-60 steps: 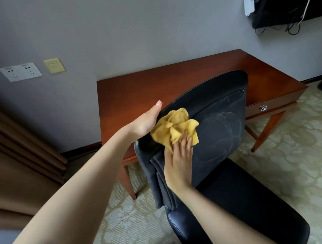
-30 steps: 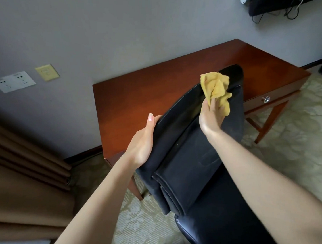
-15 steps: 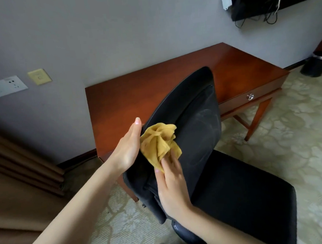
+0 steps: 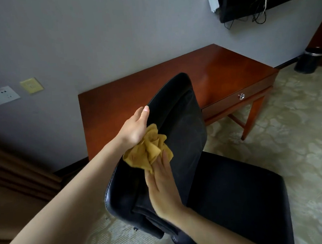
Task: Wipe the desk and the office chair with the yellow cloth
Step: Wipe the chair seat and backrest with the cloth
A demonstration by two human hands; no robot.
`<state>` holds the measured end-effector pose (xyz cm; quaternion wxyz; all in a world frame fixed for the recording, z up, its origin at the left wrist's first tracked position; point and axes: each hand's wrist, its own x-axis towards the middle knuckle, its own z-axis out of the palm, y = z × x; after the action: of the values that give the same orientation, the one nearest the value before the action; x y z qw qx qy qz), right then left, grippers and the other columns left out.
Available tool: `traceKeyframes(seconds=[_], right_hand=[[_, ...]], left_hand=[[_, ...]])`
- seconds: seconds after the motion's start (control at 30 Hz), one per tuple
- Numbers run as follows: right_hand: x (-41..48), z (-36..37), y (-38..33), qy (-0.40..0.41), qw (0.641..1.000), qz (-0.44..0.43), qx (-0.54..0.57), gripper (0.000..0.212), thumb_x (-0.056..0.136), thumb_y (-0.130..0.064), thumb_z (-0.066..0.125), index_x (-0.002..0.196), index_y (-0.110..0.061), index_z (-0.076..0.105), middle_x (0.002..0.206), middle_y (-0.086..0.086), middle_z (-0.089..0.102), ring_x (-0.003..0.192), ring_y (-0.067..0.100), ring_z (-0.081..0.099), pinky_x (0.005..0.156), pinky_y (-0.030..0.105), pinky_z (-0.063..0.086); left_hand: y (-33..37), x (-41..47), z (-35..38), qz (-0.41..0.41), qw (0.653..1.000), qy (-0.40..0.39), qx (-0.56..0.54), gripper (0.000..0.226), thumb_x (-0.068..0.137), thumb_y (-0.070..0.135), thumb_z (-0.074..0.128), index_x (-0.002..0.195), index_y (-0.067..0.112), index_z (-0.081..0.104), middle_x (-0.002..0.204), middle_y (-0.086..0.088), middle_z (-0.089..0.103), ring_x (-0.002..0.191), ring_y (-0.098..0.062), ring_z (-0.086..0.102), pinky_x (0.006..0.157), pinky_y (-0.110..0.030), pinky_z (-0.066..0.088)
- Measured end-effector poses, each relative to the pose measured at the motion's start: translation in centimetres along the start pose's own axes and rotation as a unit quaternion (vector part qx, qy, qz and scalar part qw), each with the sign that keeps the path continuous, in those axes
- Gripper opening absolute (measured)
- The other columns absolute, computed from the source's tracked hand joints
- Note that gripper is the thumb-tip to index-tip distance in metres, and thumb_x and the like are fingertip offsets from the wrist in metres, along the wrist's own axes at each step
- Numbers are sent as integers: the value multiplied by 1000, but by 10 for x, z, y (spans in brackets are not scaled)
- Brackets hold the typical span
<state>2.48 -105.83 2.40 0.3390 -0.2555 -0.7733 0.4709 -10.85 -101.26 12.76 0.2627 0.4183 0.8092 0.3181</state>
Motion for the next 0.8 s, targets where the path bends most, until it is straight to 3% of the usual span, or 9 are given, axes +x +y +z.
traceKeyframes(seconds=[0.13, 0.2, 0.3, 0.5, 0.7, 0.8], right_hand=[[58, -20, 13, 66, 997, 5, 26, 49, 98, -18, 38, 145, -25, 27, 151, -5, 22, 143, 22, 16, 114, 46, 23], [87, -30, 21, 82, 996, 30, 6, 49, 98, -15, 39, 145, -18, 28, 151, 3, 25, 142, 29, 16, 115, 48, 20], [126, -49, 37, 79, 993, 80, -23, 47, 101, -22, 34, 147, -22, 25, 157, 2, 16, 144, 29, 5, 117, 47, 12], [194, -89, 69, 75, 980, 174, -64, 50, 102, -34, 25, 150, -31, 10, 159, -2, 5, 145, 24, 1, 118, 44, 9], [247, -121, 106, 113, 958, 258, -53, 53, 101, -42, 22, 150, -33, 6, 158, 7, 7, 144, 31, 11, 115, 49, 19], [265, -141, 125, 128, 942, 308, -39, 55, 101, -41, 21, 151, -23, 7, 158, 7, 11, 144, 30, 13, 115, 46, 16]], left_hand=[[-7, -1, 2, 11, 1000, 27, 0, 60, 99, 55, 18, 151, 25, 22, 155, 2, 28, 142, -17, 25, 111, -27, 17], [-8, -1, 2, 28, 999, 35, 26, 60, 99, 54, 19, 151, 24, 23, 155, 2, 28, 142, -17, 25, 110, -26, 18], [-10, 1, 2, 46, 994, 41, 86, 62, 99, 53, 21, 152, 22, 19, 156, 0, 26, 143, -17, 24, 105, -21, 17], [-14, 6, 2, 48, 990, 32, 128, 67, 94, 61, 18, 153, 28, 10, 158, 2, 22, 143, -16, 22, 100, -20, 15], [-11, 19, -1, 42, 990, 10, 135, 86, 77, 74, 11, 152, 32, 8, 159, 4, 18, 145, -14, 17, 104, -21, 11], [-9, 28, -2, 47, 992, 6, 118, 84, 78, 73, 13, 152, 33, 11, 158, 6, 20, 144, -11, 18, 105, -18, 11]])
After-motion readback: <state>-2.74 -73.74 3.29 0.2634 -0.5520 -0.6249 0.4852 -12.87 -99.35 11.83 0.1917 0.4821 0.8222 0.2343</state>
